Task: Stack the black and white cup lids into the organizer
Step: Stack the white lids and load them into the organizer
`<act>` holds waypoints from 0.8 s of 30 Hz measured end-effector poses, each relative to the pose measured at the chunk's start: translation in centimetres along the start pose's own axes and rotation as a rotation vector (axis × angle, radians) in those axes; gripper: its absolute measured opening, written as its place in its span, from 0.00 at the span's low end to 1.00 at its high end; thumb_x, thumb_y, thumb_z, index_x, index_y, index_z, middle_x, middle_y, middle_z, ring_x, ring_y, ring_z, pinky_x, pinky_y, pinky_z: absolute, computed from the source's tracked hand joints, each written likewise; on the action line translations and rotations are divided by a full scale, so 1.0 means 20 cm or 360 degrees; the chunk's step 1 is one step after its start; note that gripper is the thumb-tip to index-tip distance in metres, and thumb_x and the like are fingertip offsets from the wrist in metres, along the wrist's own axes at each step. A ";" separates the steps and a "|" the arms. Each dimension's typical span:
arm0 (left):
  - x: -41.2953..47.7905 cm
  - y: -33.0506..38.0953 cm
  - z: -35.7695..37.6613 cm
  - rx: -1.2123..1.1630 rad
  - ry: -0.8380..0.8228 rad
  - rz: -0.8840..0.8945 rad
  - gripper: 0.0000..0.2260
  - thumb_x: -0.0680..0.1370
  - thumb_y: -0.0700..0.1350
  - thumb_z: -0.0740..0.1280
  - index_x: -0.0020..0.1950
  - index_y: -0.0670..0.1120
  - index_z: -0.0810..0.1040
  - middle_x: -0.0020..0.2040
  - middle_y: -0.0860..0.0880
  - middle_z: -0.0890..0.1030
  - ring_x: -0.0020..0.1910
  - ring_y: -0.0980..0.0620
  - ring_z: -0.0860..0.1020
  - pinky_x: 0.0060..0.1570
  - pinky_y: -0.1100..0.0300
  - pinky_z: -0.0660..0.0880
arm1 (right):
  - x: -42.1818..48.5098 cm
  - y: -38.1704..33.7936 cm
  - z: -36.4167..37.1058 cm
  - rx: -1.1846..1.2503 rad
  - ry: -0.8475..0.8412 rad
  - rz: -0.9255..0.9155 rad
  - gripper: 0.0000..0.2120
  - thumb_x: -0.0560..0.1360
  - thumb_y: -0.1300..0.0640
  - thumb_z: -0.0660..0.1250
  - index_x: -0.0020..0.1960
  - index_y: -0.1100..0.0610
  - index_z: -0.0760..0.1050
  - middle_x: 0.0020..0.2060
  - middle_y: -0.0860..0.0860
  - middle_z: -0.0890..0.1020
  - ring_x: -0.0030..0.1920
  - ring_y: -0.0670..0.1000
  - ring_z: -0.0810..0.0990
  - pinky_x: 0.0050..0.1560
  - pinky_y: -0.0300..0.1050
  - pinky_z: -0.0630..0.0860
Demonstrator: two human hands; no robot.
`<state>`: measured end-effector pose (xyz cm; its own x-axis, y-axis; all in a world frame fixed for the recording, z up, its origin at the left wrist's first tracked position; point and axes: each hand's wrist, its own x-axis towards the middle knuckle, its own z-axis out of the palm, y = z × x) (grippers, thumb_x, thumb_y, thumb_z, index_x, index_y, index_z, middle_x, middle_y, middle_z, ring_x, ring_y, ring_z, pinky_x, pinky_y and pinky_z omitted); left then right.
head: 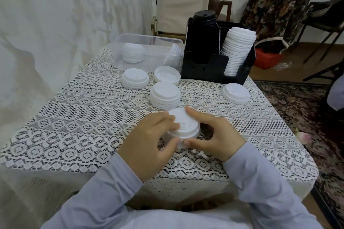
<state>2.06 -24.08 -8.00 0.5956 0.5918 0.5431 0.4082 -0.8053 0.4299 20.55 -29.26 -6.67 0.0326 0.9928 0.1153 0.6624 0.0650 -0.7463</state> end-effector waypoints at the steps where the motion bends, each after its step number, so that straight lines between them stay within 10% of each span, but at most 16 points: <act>1: 0.00 0.00 0.00 0.0011 -0.0010 0.0009 0.16 0.72 0.51 0.62 0.50 0.43 0.82 0.52 0.48 0.81 0.55 0.55 0.73 0.59 0.63 0.70 | 0.00 0.00 0.00 -0.0011 -0.0002 -0.0001 0.41 0.62 0.51 0.78 0.72 0.52 0.66 0.68 0.45 0.71 0.67 0.38 0.65 0.69 0.32 0.58; 9: 0.02 -0.01 0.00 -0.0017 0.0046 0.0020 0.14 0.72 0.50 0.63 0.48 0.43 0.82 0.50 0.49 0.81 0.51 0.57 0.74 0.54 0.65 0.71 | 0.02 0.00 -0.08 0.0127 -0.0133 0.0099 0.40 0.61 0.42 0.75 0.71 0.48 0.66 0.67 0.46 0.73 0.67 0.46 0.70 0.70 0.48 0.66; 15: 0.01 -0.02 0.00 0.0004 0.0018 0.0024 0.14 0.73 0.50 0.61 0.51 0.45 0.82 0.52 0.51 0.80 0.53 0.56 0.75 0.55 0.63 0.71 | 0.33 0.24 -0.47 -0.0160 0.0891 0.0639 0.28 0.73 0.49 0.70 0.69 0.54 0.67 0.65 0.54 0.73 0.64 0.54 0.72 0.64 0.49 0.68; 24: 0.02 -0.05 0.01 -0.0048 0.0032 0.0034 0.15 0.74 0.49 0.61 0.54 0.43 0.81 0.55 0.49 0.79 0.56 0.57 0.72 0.60 0.67 0.66 | 0.45 0.51 -0.42 -0.0376 0.0627 0.0849 0.37 0.66 0.44 0.75 0.70 0.53 0.65 0.64 0.56 0.73 0.63 0.58 0.71 0.63 0.49 0.68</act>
<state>2.01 -23.11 -8.35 0.5896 0.5756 0.5667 0.3745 -0.8164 0.4396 33.83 -20.41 -7.73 0.6372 0.7698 0.0354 0.6241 -0.4885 -0.6098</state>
